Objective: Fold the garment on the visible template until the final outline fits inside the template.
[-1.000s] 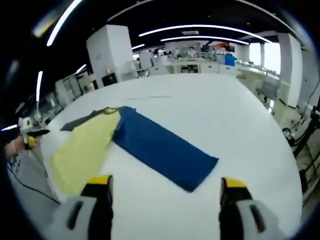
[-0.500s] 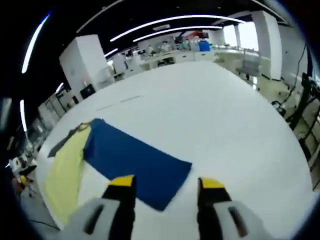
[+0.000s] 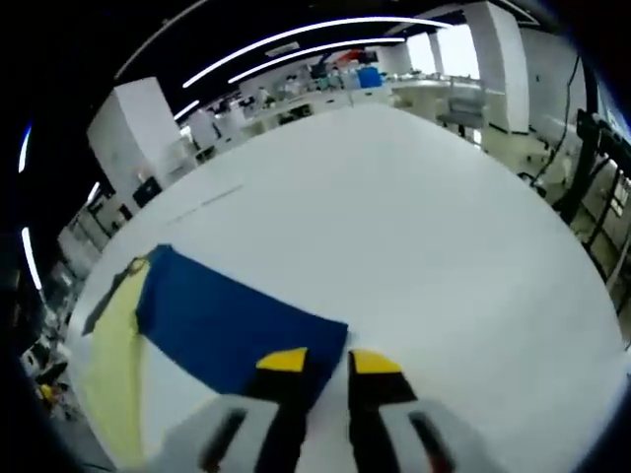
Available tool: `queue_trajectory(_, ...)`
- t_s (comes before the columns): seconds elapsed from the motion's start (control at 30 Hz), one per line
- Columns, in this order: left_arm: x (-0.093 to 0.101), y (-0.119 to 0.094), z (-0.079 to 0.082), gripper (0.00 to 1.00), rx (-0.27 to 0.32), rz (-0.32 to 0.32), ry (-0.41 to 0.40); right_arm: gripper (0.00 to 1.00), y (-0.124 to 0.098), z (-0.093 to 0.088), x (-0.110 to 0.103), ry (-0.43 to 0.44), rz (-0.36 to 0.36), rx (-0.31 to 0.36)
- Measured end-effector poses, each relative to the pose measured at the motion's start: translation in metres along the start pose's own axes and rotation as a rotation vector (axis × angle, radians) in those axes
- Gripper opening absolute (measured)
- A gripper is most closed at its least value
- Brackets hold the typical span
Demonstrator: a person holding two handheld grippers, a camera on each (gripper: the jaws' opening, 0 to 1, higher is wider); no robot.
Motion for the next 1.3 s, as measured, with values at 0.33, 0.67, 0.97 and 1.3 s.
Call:
queue_trajectory(0.33, 0.001, 0.002, -0.001, 0.98, -0.01, 0.001, 0.001, 0.0, 0.0, 0.003, 0.003, 0.01, -0.03, 0.016)
queue_trajectory(0.67, 0.001, 0.005, -0.001, 0.97, -0.004, -0.001, -0.013, 0.0, 0.0, 0.026, 0.024, 0.028, -0.078, 0.065)
queue_trajectory(0.97, 0.002, 0.008, -0.002, 0.97, -0.007, 0.005, -0.027, 0.0, 0.005, 0.047, 0.032, -0.039, -0.098, 0.06)
queue_trajectory(1.3, 0.001, 0.012, -0.006, 0.97, -0.016, 0.003, -0.036, 0.0, 0.004, 0.053, 0.024, 0.003, -0.077, 0.055)
Point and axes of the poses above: the point that each gripper's makers call its tool centre point, and the gripper's own axes: y roughly forward along the fingers, x roughly to its right, z roughly out of its top, the point moved 7 cm from there along -y, roughly backward along the fingers, and after that the axes turned 6 degrees about -y, right-handed, at the moved point
